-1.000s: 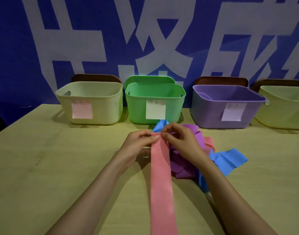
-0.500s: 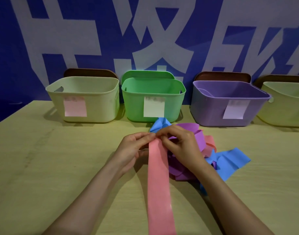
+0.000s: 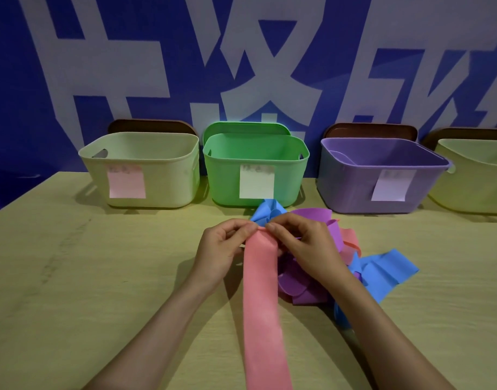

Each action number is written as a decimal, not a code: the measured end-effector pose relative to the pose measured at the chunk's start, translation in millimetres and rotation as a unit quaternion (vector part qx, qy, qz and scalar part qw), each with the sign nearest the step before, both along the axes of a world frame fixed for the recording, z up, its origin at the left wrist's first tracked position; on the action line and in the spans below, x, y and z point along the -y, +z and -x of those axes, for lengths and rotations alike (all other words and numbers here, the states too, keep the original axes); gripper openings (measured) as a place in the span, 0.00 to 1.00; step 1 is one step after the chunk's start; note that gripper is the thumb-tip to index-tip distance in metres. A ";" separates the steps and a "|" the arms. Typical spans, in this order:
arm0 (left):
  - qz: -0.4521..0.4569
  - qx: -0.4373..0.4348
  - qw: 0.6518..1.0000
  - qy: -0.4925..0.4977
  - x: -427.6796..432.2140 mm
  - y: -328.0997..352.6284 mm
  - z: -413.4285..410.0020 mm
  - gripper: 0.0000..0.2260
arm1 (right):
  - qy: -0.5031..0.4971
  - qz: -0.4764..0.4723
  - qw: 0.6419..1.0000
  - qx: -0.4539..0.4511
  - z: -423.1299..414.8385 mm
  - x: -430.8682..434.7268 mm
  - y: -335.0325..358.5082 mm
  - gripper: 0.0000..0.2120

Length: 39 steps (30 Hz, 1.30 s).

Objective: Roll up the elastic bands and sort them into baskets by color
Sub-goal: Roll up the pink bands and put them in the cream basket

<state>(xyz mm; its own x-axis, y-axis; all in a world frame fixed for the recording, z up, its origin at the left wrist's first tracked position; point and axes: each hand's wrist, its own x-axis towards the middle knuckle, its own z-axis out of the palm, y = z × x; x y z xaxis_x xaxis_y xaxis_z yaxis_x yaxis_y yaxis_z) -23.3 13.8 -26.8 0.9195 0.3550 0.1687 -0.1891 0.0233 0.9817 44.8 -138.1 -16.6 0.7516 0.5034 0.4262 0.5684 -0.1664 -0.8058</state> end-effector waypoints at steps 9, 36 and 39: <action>-0.005 0.001 1.000 -0.003 -1.6 -2.9 -0.9 0.06 | -0.001 -0.028 0.998 -0.065 -3.0 1.6 -0.6 0.04; 0.049 0.023 0.998 -0.015 0.1 -2.3 0.3 0.11 | 0.028 -0.046 0.993 -0.106 -1.0 1.0 -3.5 0.04; 0.078 -0.014 0.996 -0.036 3.2 -1.0 -0.1 0.12 | 0.032 -0.058 0.991 -0.118 -2.1 1.9 -2.8 0.06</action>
